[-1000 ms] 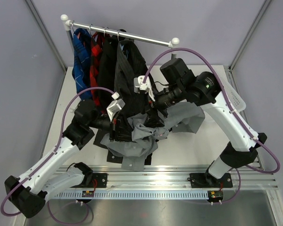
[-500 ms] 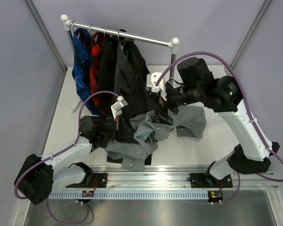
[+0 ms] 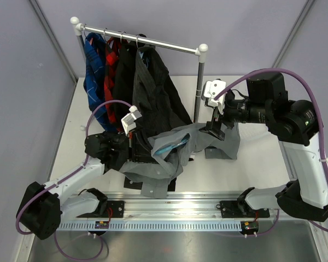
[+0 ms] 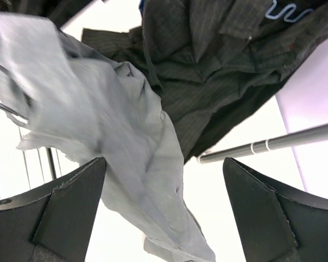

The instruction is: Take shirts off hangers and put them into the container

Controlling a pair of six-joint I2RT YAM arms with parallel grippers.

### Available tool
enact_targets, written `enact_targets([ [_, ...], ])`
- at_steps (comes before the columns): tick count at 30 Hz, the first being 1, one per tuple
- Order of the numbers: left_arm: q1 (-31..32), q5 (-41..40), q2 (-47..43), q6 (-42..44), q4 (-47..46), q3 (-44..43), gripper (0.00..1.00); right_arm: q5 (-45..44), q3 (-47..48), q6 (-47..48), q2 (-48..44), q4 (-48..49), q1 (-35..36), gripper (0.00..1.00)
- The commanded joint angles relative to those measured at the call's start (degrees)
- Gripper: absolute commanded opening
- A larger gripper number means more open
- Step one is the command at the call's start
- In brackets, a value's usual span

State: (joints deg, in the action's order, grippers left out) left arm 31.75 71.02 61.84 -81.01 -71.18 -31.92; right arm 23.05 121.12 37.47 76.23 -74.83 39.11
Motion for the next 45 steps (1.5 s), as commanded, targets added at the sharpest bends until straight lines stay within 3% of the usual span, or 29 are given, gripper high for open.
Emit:
enact_targets([
  [1, -0.4, 0.3, -3.2, 4.4, -10.0, -3.5, 0.00, 0.3, -1.6, 2.9, -1.5, 1.2, -1.8, 0.96],
  [6, -0.4, 0.6, -4.0, 6.1, -6.3, -4.5, 0.00, 7.8, -4.8, 9.1, -3.2, -3.3, -1.8, 0.96],
  [11, -0.4, 1.0, -4.0, 5.8, -5.3, -6.0, 0.00, 14.1, -10.5, 21.7, -4.2, -8.4, -1.9, 0.94],
  [20, -0.4, 1.0, -5.2, 13.8, 7.1, -8.2, 0.00, 19.4, -6.2, 24.1, 0.5, -12.5, -1.9, 0.89],
  [24, -0.4, 0.9, -6.0, 17.6, 13.4, -9.5, 0.00, 22.4, -5.3, 22.7, 3.9, -14.0, -1.8, 0.71],
  [28, -0.3, -0.1, -7.8, 28.0, 28.2, -11.7, 0.00, 25.4, -4.2, 19.8, 6.4, -13.9, -1.4, 0.53],
  [37, 1.5, -1.5, -7.8, 42.5, 48.6, -16.7, 0.00, 29.4, -2.0, 14.7, 9.4, -12.2, 2.1, 0.36],
  [43, 1.6, -1.8, -7.4, 45.5, 52.5, -19.0, 0.00, 29.7, -2.4, 13.5, 10.3, -12.9, 4.2, 0.24],
  [45, 1.6, -2.6, -7.7, 47.8, 55.9, -20.1, 0.00, 29.6, -2.5, 12.9, 10.3, -13.0, 4.2, 0.05],
])
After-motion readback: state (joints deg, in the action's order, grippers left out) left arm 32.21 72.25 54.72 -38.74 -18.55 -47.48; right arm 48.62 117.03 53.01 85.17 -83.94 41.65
